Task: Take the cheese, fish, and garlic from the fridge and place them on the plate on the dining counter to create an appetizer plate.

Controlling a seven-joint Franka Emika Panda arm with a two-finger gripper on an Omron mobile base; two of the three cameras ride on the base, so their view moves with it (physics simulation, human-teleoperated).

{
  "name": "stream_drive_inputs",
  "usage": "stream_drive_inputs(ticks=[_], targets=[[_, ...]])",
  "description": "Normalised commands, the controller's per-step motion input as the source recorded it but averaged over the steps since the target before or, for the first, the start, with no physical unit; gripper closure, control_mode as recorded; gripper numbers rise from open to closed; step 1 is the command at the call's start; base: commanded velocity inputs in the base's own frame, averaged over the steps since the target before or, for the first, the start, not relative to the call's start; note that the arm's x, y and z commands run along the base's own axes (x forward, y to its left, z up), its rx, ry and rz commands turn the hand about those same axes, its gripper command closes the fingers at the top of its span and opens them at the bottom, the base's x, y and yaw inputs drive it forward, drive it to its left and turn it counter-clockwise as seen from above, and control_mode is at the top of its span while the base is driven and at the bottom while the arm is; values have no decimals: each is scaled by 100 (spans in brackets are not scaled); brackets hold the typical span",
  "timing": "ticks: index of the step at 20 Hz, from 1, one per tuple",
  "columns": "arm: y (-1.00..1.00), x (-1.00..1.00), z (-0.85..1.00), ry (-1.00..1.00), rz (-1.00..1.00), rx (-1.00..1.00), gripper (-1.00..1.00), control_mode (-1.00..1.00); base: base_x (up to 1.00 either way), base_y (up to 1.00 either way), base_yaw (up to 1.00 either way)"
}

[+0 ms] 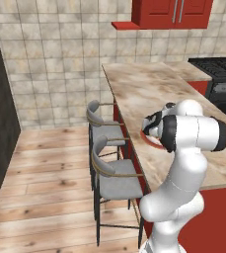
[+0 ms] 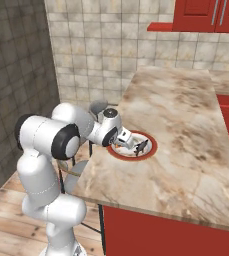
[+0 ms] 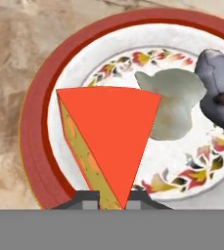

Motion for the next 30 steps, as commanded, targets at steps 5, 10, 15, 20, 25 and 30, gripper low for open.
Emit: stream_drive_inputs(ticks=[5,10,15,20,25,30], targets=[[-9,31,-17,0,-2,0,100,-100,0,0,0],[-11,25,-25,0,-1,0,100,-100,0,0,0],[0,5,-27,1,0,0,-100,-100,0,0,0],[0,-22,7,0,0,0,-100,-100,0,0,0],[0,-72,57,-3,0,0,-100,-100,0,0,0],[0,-81,98,-7,0,0,-100,-100,0,0,0]])
